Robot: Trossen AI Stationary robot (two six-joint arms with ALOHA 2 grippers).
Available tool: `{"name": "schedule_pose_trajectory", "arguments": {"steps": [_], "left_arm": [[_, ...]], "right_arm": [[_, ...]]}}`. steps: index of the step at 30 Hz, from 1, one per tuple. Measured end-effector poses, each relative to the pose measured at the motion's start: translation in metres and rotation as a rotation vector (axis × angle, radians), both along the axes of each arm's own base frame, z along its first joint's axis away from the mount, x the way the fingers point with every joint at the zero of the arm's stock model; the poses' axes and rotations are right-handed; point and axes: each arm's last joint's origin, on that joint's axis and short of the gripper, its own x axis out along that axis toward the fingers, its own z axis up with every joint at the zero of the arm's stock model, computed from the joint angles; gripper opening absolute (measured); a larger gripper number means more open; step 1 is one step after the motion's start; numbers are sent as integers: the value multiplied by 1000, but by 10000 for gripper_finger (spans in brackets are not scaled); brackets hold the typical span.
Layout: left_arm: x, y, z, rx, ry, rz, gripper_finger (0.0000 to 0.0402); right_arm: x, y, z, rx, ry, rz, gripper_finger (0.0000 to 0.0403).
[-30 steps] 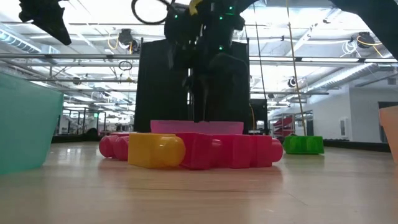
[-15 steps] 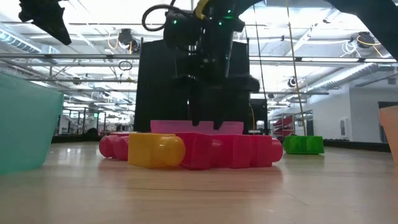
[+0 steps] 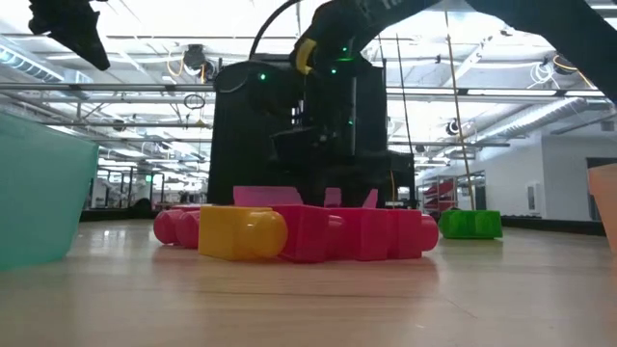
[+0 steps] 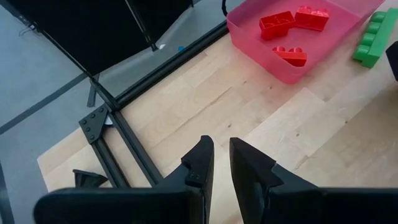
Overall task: Sort blocks
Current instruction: Put the red game piece into the red bin
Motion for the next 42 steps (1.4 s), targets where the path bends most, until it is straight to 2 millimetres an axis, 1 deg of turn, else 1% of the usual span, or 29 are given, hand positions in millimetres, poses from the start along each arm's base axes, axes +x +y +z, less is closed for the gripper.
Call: {"name": "schedule_pose_trajectory", "arguments": {"steps": [3, 6, 7, 12, 15, 16, 18, 21, 23, 26, 29, 32, 35, 38, 40, 42], "left_arm": [[0, 0, 0, -3, -1, -1, 59], [0, 0, 0, -4, -1, -2, 59], [0, 0, 0, -5, -1, -2, 59], [0, 0, 0, -5, -2, 0, 59], [0, 0, 0, -5, -3, 0, 59], [0, 0, 0, -5, -3, 0, 59], [0, 0, 0, -5, -5, 0, 59], [1, 0, 0, -8, -13, 5, 59], [1, 0, 0, -10, -21, 15, 59], [1, 0, 0, -3, -21, 19, 59], [1, 0, 0, -2, -21, 20, 59], [0, 0, 0, -2, -23, 21, 59], [1, 0, 0, -2, -23, 21, 59], [1, 0, 0, -2, -23, 21, 59], [0, 0, 0, -2, -23, 21, 59], [0, 0, 0, -1, -23, 21, 59]], "right_arm": [[0, 0, 0, 4, -1, -49, 172], [-1, -1, 0, 1, 3, -95, 122], [-2, -2, 0, 2, 12, -107, 116], [-5, -3, 1, 8, 37, -193, 116], [-5, -3, 6, 11, 39, -240, 116], [-5, -3, 10, 14, 42, -251, 116], [-1, -3, 26, 28, 7, -263, 116], [6, -4, 58, 74, -90, -268, 116], [12, -7, 78, 87, -168, -272, 116], [20, -26, 109, 95, -307, -328, 116], [27, -58, 134, 103, -489, -442, 116], [27, -93, 148, 116, -602, -581, 116], [20, -129, 151, 122, -662, -714, 116], [12, -158, 144, 125, -649, -842, 116], [5, -169, 138, 123, -609, -899, 116], [3, -174, 132, 130, -589, -931, 116]]}}
